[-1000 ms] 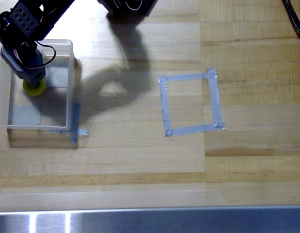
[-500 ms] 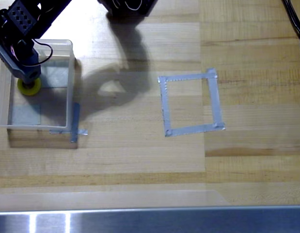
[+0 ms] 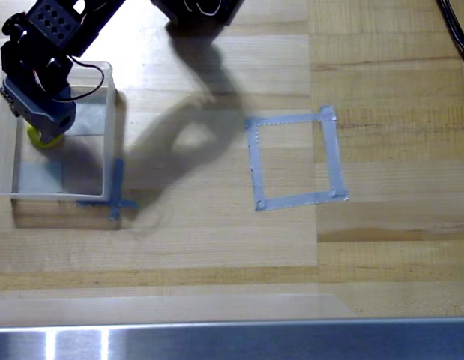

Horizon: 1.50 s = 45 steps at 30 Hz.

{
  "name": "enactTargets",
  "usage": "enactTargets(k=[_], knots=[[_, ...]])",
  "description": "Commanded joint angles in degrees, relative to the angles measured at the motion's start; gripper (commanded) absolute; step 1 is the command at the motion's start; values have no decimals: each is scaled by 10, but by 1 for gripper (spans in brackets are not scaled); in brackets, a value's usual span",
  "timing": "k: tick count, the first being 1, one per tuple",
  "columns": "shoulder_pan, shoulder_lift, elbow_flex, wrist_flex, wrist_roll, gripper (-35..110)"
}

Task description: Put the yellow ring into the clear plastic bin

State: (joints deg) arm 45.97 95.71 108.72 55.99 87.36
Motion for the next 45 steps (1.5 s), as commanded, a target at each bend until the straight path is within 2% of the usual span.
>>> enactTargets(k=[1,8,14,18,24,34,40,45], knots=[[-28,113,-48,46,4,21],[-124,193,-19,140,-1,20],[-214,302,74,200,4,6],[-268,391,167,198,4,-1],[-339,523,323,178,10,2],[-409,768,563,127,97,3],[-433,905,648,134,98,3],[-452,903,671,134,98,3]])
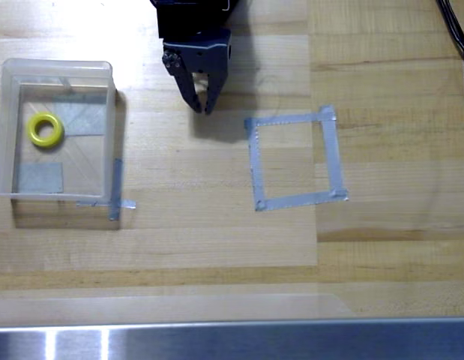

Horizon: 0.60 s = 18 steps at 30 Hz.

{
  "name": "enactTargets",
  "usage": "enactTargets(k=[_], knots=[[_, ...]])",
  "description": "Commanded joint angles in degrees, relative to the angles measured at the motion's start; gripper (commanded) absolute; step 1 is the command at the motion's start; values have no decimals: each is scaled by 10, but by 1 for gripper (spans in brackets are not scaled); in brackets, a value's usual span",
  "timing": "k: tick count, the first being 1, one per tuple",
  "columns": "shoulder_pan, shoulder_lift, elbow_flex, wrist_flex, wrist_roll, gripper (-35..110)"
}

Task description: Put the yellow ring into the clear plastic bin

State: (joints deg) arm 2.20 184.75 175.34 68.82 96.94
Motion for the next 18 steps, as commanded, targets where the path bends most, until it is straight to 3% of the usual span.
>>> enactTargets(k=[1,8,18], knots=[[-18,14,6,6,2,3],[-26,12,21,17,3,3],[-25,16,21,111,5,3]])
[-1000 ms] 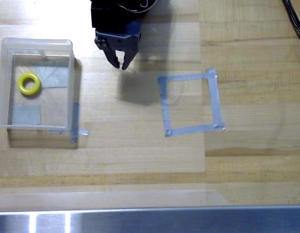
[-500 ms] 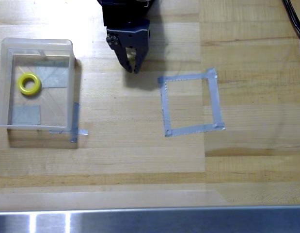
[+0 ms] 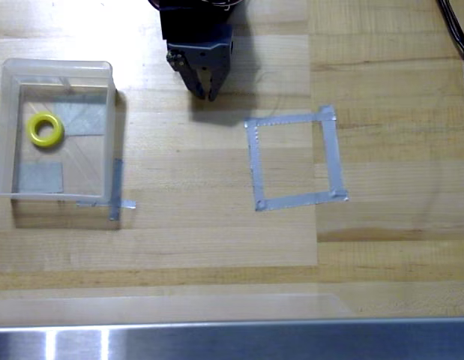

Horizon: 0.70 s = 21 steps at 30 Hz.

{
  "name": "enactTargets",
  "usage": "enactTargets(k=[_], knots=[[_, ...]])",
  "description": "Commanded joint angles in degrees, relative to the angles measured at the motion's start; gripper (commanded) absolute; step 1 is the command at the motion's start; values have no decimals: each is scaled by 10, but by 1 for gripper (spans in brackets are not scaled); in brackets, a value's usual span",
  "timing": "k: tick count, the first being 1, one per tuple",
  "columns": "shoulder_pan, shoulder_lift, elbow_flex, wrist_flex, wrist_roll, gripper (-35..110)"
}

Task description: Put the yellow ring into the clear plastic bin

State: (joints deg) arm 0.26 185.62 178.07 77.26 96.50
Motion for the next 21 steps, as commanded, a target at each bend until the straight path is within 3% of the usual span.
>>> enactTargets(k=[1,21], knots=[[-6,7,-6,30,7,3],[-6,7,-6,44,6,3]])
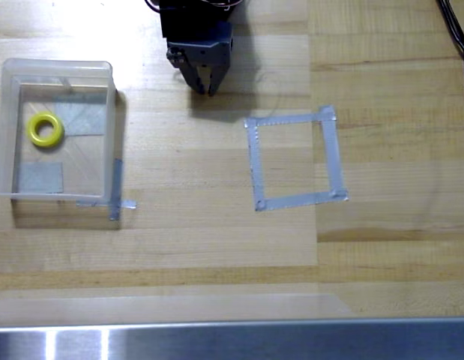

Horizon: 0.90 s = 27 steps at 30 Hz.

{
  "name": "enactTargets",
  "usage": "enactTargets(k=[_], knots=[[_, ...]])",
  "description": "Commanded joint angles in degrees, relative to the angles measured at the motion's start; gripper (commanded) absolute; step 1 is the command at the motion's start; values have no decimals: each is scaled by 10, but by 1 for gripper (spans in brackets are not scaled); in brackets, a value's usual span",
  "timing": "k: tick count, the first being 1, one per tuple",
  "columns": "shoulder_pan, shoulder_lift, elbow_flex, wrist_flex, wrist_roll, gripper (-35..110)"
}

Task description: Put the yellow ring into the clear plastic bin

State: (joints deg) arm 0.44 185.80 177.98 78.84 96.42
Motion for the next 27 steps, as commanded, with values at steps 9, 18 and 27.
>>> enactTargets(k=[9,18,27], knots=[[-3,5,-5,28,7,3],[-3,5,-5,28,7,3],[-3,5,-5,28,7,3]])
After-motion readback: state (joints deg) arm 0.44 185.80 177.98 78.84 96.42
